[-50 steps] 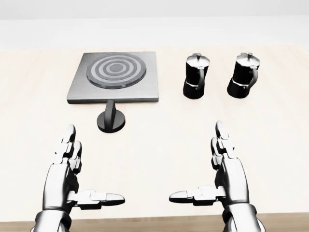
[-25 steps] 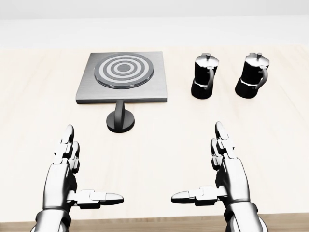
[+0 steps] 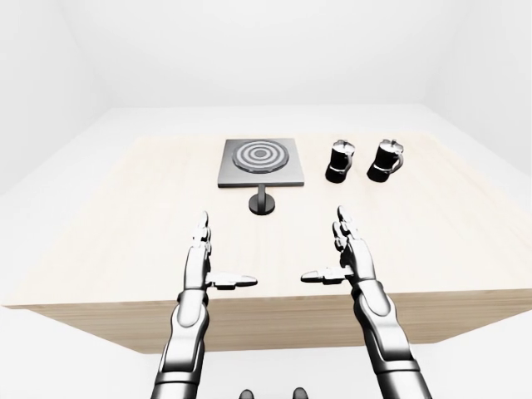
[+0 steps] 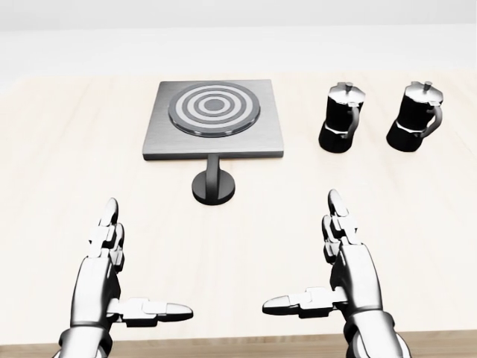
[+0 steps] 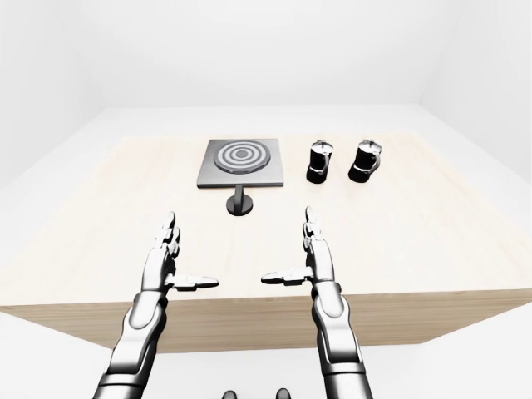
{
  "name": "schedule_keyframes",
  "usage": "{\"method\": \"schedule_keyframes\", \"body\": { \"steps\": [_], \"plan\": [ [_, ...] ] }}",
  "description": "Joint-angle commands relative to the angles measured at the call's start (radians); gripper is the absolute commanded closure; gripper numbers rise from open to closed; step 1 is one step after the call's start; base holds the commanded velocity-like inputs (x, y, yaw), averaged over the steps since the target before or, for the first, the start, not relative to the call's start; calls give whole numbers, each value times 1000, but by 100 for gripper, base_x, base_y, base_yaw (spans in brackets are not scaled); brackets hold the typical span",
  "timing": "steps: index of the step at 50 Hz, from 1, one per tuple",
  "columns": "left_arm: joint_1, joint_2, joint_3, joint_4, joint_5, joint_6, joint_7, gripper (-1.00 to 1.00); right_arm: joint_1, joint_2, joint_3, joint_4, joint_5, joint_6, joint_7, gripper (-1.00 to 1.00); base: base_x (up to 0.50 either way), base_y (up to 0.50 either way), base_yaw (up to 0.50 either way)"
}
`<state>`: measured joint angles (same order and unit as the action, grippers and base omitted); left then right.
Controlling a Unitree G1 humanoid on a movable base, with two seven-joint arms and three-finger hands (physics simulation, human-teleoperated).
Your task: Turn off the stove.
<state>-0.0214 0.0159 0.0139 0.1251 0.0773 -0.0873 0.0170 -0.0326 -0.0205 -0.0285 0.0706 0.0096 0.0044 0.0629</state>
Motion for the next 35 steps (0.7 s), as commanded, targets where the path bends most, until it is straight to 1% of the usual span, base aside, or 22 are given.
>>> {"method": "schedule_keyframes", "body": {
  "steps": [1,5,11,14,16,17,20,23,27,29,32,35],
  "plan": [
    [7,-1,-5,-6,16,0,1,-100,-8,-1,1,21,-4,-6,2,-100,1,18,0],
    [4,-1,-4,1,18,0,2,-100,-6,0,1,9,-3,4,1,-100,1,17,0],
    [-3,-1,-2,15,17,0,3,-100,-7,0,0,13,-2,-1,2,-100,1,15,0],
    [0,-1,-2,5,15,0,2,-100,-6,1,2,1,-4,8,-1,-100,1,11,0],
    [-2,-1,0,8,12,0,2,-100,-6,0,2,4,-5,6,-1,-100,0,11,0],
    [-3,-1,0,11,11,0,3,-100,-5,1,3,0,-5,9,-2,-100,1,11,0],
    [-2,-1,1,3,8,0,3,-100,-9,-1,1,18,-4,-5,1,-100,1,11,0],
    [3,-1,-3,11,13,0,5,-100,-7,0,3,12,-9,-1,0,-100,1,11,0],
    [-1,-1,-1,15,13,0,5,-100,-4,1,5,-7,-10,13,-2,-100,1,11,0],
    [8,-2,-4,-2,15,0,5,-100,-9,-1,3,19,-10,-6,1,-100,1,11,0],
    [7,-2,-4,2,17,0,6,-100,-11,-1,2,24,-12,-7,0,-100,1,11,0],
    [7,-2,-3,-1,15,0,5,-100,-8,0,5,9,-15,4,-2,-100,1,11,0]
  ]
}}
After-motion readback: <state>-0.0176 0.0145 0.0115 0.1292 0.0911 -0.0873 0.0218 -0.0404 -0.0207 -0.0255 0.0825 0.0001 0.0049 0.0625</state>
